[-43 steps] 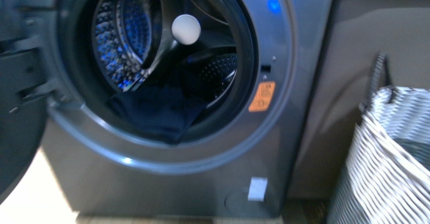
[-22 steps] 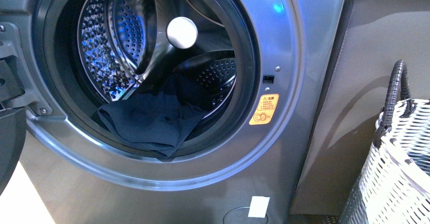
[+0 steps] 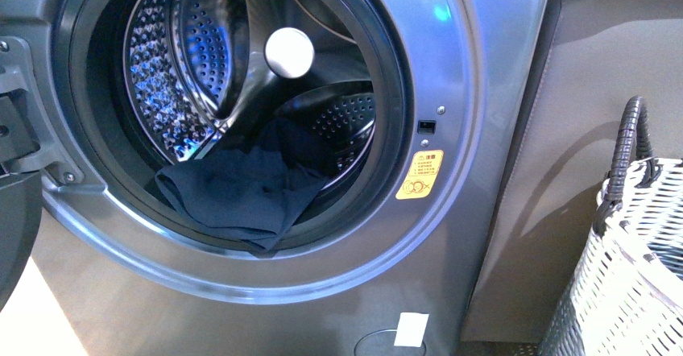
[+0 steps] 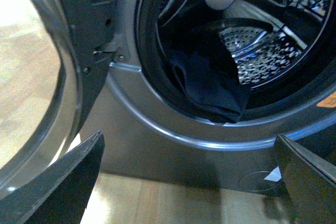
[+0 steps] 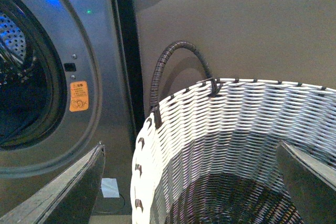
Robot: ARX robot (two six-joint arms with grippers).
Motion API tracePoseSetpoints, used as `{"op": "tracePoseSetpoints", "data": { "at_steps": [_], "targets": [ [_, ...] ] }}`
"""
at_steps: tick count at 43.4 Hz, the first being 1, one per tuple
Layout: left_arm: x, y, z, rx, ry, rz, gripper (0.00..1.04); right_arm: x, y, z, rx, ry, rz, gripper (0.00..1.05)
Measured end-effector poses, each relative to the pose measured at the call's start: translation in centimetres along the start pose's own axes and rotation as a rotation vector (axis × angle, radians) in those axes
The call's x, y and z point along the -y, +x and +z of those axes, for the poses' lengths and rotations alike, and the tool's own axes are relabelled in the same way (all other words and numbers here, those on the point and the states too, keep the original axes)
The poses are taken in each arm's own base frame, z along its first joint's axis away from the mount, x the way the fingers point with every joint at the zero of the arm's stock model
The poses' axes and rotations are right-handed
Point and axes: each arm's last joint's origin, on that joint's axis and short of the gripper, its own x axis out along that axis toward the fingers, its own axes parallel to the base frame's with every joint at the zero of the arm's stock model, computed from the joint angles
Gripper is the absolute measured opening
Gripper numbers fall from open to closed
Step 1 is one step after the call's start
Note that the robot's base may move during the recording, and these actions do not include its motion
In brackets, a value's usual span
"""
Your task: Collect clothes from washing machine
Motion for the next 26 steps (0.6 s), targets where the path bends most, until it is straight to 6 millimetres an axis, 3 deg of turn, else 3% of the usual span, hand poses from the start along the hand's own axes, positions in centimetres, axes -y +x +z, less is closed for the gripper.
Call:
{"op": "tracePoseSetpoints", "data": {
  "at_steps": [9, 15, 26],
  "targets": [
    [1.3, 2.9, 4.2, 0.065, 0.010, -0.037, 0.98, 0.0, 0.0, 0.0, 0.000, 0.000, 0.000, 0.97],
    [2.4, 5.0, 5.5, 0.066, 0.056, -0.076, 0.98, 0.0, 0.0, 0.0, 0.000, 0.000, 0.000, 0.97],
    [4.0, 10.7, 6.6, -0.007, 0.115, -0.116, 0.98, 0.0, 0.0, 0.0, 0.000, 0.000, 0.000, 0.97]
  ]
}}
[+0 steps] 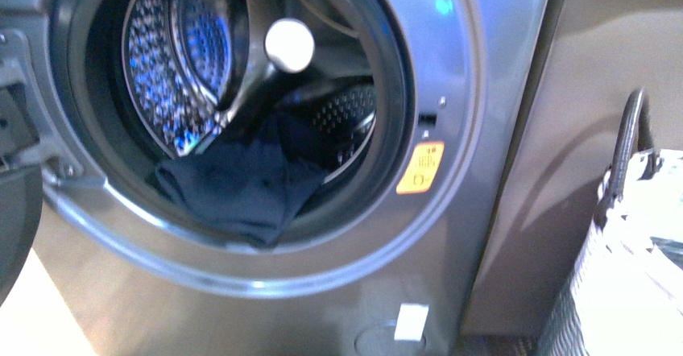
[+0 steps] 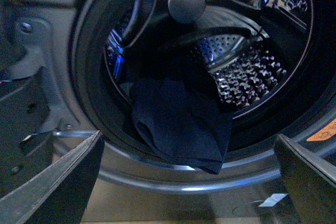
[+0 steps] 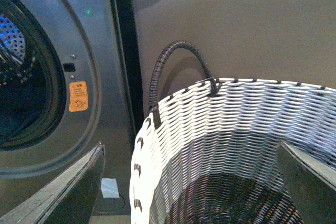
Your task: Collect clothes from washing machine
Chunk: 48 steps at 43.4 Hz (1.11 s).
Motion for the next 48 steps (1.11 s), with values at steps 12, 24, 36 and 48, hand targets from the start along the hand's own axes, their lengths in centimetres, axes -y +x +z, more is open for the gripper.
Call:
{"op": "tracePoseSetpoints", "data": {
  "at_steps": [12, 24, 36, 48],
  "targets": [
    [0.9, 7.6, -1.0, -0.096, 0.090, -0.031, 0.98, 0.0, 0.0, 0.0, 0.000, 0.000, 0.000, 0.97],
    [2.3, 14.3, -3.7, -0.212, 0.171, -0.109, 0.98, 0.0, 0.0, 0.0, 0.000, 0.000, 0.000, 0.97],
    [3.7, 20.3, -4.9, -0.278, 0.218, -0.154, 0.98, 0.0, 0.0, 0.0, 0.000, 0.000, 0.000, 0.97],
    [4.3, 25.0, -6.2, -0.326, 0.223, -0.162, 0.98, 0.0, 0.0, 0.0, 0.000, 0.000, 0.000, 0.97]
  ]
}}
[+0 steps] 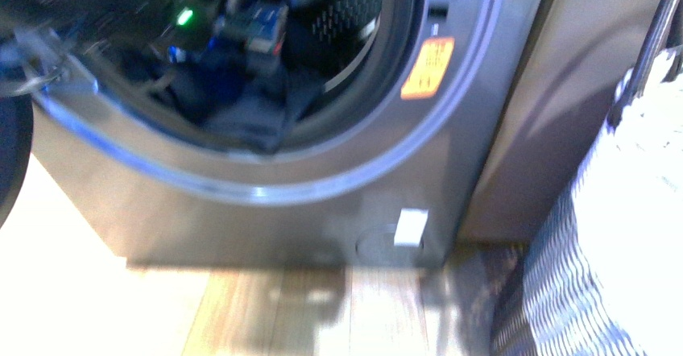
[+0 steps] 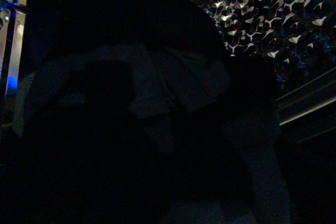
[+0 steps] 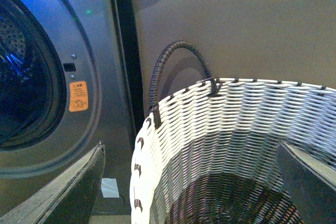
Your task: Collect clothes from washing machine
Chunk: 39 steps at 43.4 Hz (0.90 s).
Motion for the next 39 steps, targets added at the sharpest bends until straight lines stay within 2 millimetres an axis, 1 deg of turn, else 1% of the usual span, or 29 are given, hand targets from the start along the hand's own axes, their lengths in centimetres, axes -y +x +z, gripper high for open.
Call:
{"op": "tracePoseSetpoints", "data": {
  "at_steps": [7, 19, 29, 35, 39],
  "targets": [
    [-0.1, 2.8, -0.5, -0.037, -0.001, 0.000, 0.98, 0.0, 0.0, 0.0, 0.000, 0.000, 0.000, 0.97],
    [-0.6, 6.1, -1.4, -0.102, 0.036, 0.041, 0.98, 0.0, 0.0, 0.0, 0.000, 0.000, 0.000, 0.97],
    [-1.7, 8.3, -1.2, -0.189, 0.071, 0.129, 0.98, 0.0, 0.0, 0.0, 0.000, 0.000, 0.000, 0.97],
    [-2.5, 9.3, -1.1, -0.225, 0.074, 0.141, 0.98, 0.0, 0.0, 0.0, 0.000, 0.000, 0.000, 0.97],
    [-2.6, 9.7, -0.9, -0.255, 0.067, 0.139, 0.98, 0.0, 0.0, 0.0, 0.000, 0.000, 0.000, 0.97]
  ]
}}
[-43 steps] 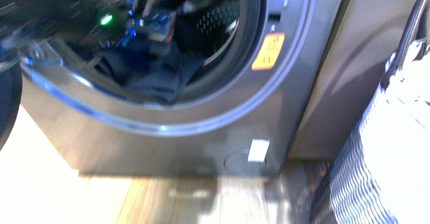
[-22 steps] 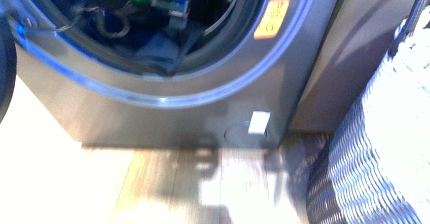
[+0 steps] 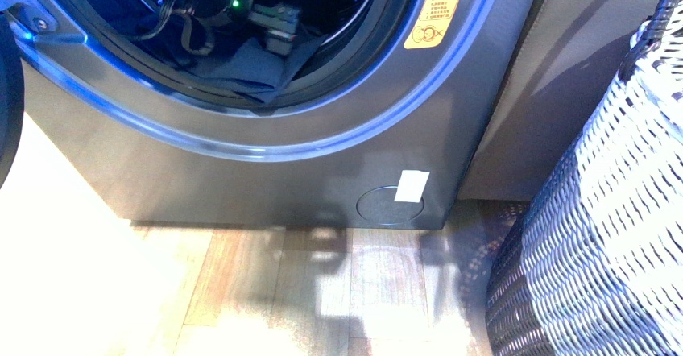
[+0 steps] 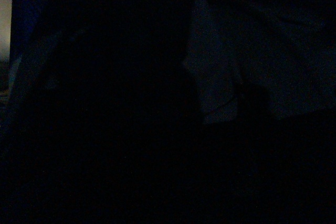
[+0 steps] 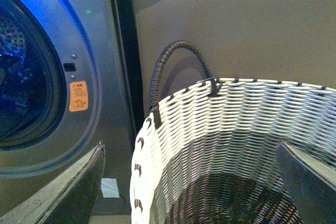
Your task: Collect clothes from washing machine
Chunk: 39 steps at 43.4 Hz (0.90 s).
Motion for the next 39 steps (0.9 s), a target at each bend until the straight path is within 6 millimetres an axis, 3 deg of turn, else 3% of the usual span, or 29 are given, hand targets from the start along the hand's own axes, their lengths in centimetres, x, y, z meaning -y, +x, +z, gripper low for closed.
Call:
{"op": "tracePoseSetpoints", "data": {
  "at_steps": [28, 39],
  "targets": [
    [1.5, -0.1, 1.1, -0.183, -0.245, -0.148, 0.98, 0.0, 0.0, 0.0, 0.000, 0.000, 0.000, 0.97],
    [2.1, -0.2, 0.8, -0.203, -0.238, -0.141, 0.98, 0.0, 0.0, 0.0, 0.000, 0.000, 0.000, 0.97]
  ]
}}
